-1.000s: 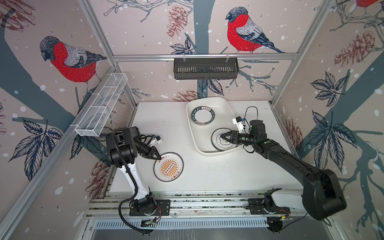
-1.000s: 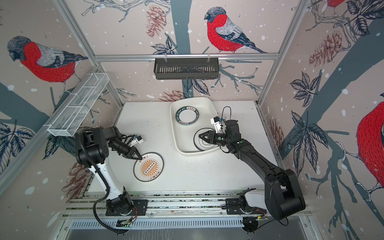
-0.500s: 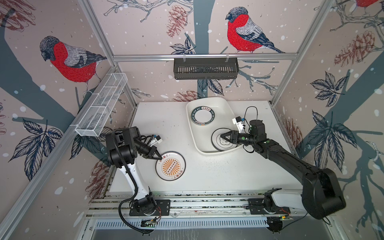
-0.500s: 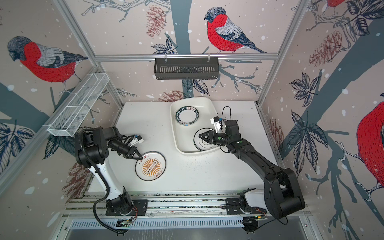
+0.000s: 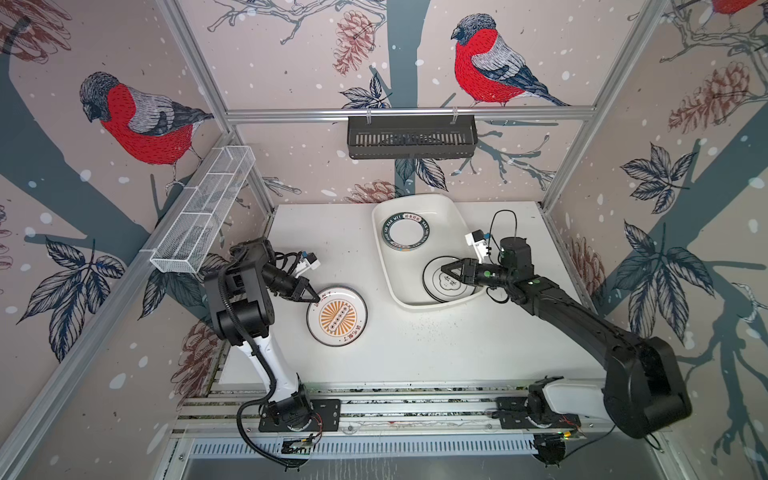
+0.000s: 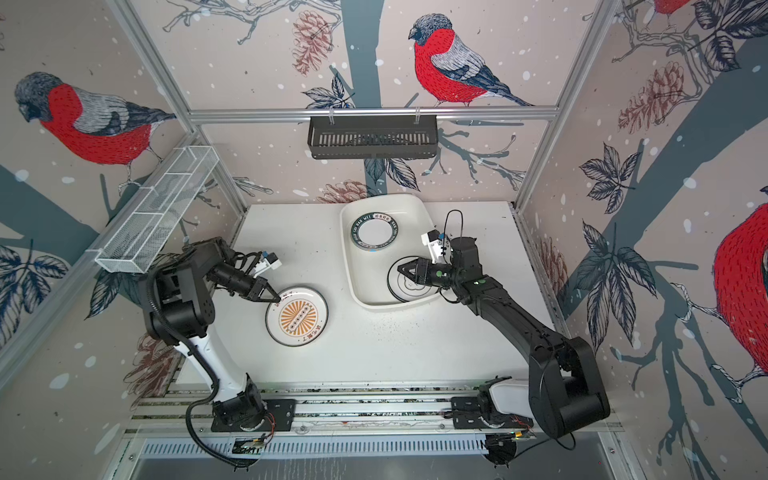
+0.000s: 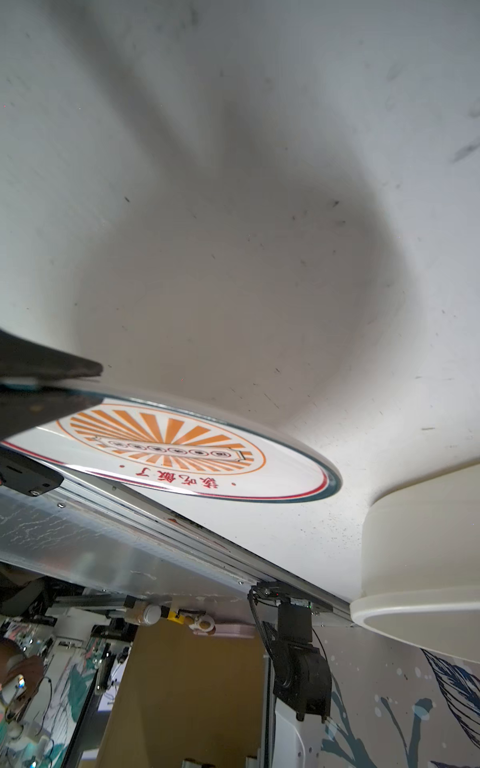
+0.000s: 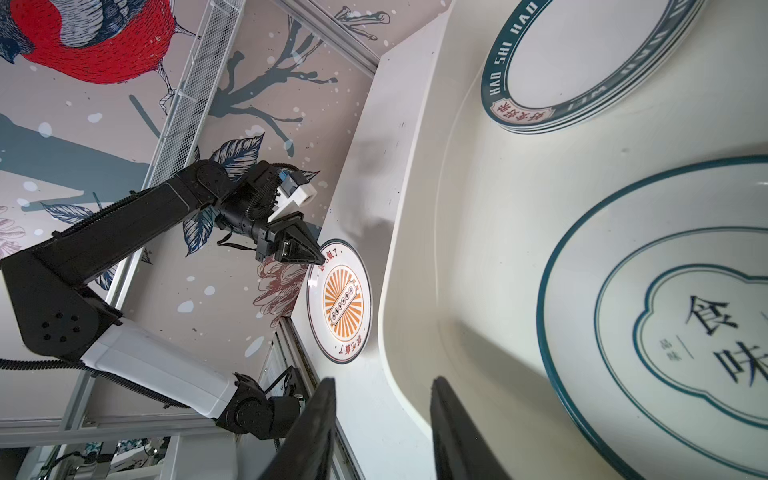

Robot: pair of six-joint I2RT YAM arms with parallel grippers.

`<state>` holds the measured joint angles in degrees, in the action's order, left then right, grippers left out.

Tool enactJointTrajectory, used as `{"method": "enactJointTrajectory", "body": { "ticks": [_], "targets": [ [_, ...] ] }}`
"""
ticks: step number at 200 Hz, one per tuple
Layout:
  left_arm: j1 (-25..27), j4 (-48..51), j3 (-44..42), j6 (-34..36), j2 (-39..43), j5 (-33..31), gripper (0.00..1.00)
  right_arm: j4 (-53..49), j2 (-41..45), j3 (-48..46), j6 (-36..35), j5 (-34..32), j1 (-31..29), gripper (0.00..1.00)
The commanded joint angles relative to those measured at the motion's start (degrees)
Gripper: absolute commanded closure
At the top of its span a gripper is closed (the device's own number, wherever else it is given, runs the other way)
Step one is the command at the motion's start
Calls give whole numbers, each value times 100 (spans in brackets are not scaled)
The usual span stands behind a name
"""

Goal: Place the plates into the plastic bin on the countertop
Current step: 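Tilt the orange-sunburst plate up on edge with the left gripper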

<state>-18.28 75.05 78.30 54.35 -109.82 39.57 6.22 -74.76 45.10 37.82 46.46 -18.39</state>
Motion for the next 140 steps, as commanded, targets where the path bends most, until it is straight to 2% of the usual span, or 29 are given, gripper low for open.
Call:
{"method": "enactJointTrajectory", "body": {
  "ticks": [1,82,140],
  "targets": [
    [167,483,86,9,189,159,100,38,5,78,-2,39,12,60],
    [451,479,924,-384,559,-80,100,-234,69,265,-130,52,48,60],
    [800,485,1588,-723,896,163,100,-300,-8,401,-152,57,58,60]
  ]
}}
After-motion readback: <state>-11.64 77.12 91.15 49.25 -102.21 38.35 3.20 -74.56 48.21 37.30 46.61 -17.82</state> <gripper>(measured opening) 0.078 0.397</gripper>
